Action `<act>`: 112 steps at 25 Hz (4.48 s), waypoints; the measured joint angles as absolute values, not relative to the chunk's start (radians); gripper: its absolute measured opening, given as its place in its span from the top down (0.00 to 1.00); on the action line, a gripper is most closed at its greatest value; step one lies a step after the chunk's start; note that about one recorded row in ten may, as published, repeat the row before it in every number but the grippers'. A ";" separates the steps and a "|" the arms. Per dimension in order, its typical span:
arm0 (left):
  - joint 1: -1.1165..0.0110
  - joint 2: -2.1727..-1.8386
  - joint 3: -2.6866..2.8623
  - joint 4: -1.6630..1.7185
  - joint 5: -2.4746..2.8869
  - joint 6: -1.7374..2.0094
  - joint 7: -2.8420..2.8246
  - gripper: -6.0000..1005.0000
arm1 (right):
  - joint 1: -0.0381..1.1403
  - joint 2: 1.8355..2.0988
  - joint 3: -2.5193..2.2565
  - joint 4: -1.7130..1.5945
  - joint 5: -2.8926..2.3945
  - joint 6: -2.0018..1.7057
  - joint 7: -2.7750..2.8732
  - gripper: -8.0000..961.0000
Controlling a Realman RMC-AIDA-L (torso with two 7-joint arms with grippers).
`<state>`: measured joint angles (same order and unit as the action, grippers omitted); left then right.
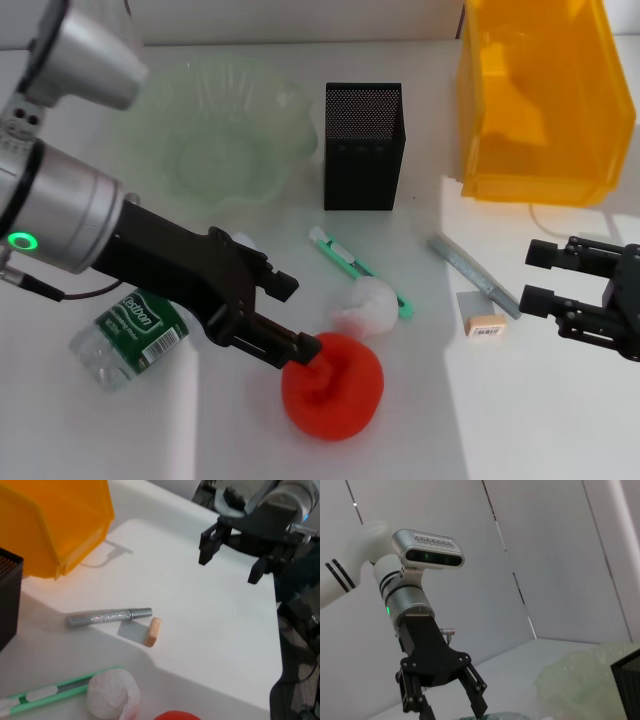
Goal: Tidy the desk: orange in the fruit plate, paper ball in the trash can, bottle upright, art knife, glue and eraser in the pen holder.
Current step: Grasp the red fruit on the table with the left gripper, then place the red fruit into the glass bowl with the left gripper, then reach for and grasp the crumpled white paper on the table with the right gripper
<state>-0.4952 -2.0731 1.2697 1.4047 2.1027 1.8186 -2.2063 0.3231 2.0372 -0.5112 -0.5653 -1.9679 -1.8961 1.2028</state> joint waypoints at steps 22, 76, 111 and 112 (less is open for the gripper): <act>-0.532 -2.077 1.545 1.276 2.242 1.584 -2.183 0.42 | 0.315 2.028 -0.508 -0.563 -1.962 -1.865 1.208 0.36; -0.651 -2.041 0.857 1.192 2.172 1.398 -1.961 0.95 | 0.305 2.037 -0.507 -0.555 -1.966 -1.879 1.193 0.35; -0.320 -2.056 0.921 0.949 1.915 1.931 -1.607 0.17 | 0.539 1.987 -0.667 -1.080 -2.023 -1.985 1.909 0.35; -0.320 -2.058 0.921 0.922 1.925 1.933 -1.600 0.16 | 0.568 1.978 -0.702 -1.118 -2.041 -1.990 1.952 0.35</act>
